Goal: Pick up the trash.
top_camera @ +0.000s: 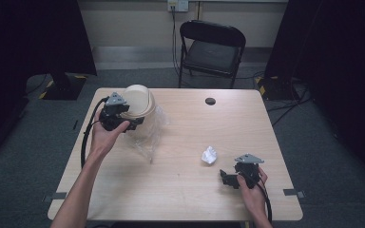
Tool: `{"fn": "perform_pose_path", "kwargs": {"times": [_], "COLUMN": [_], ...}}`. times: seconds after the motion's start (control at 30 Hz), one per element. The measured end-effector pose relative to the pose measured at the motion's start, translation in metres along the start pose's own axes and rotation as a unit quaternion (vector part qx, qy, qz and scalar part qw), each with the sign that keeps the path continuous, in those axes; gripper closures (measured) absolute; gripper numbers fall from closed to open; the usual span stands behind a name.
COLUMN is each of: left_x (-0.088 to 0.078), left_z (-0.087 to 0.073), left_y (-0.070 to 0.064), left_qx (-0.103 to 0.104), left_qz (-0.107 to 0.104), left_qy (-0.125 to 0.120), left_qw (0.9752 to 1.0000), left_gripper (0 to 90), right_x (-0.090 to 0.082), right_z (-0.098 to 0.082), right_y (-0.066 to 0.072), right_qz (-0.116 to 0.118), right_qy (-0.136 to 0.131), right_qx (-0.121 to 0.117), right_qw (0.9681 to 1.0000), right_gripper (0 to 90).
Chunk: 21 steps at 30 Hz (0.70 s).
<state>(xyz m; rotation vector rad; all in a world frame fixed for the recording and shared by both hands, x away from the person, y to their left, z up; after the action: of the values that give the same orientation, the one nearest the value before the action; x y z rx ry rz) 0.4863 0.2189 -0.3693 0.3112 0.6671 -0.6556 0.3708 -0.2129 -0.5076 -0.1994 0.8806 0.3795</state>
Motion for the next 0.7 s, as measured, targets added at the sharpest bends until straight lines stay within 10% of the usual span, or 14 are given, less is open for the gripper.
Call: {"fn": "perform_pose_path", "kwargs": {"times": [0.47, 0.7], "left_x": [0.039, 0.054], "left_z": [0.007, 0.010], "left_y": [0.010, 0.008], "left_qx": [-0.017, -0.020], "left_qz": [-0.037, -0.014], "left_qy": [0.049, 0.050], "left_qw": [0.9980, 0.9984], "left_gripper": [20.1, 19.5], "right_x": [0.000, 0.000], "right_z": [0.000, 0.000], "right_y": [0.000, 0.000], "right_qz": [0.000, 0.000], "right_qy": [0.000, 0.000], "right_qx": [0.000, 0.000], "right_qw": [1.0000, 1.0000], "right_gripper": [8.1, 8.1]}}
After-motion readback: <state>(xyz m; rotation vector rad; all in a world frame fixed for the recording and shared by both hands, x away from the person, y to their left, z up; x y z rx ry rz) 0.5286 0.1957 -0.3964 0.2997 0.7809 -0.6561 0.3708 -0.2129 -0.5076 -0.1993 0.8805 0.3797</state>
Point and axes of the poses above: each handheld gripper's, and its own axes: x roughly forward along the jaws, z roughly out of its top, y roughly to its left, the point moved 1 cm from there along x, roughly forward along the jaws, and after that the axes turned 8 degrees about y, right-handed, at the moved point
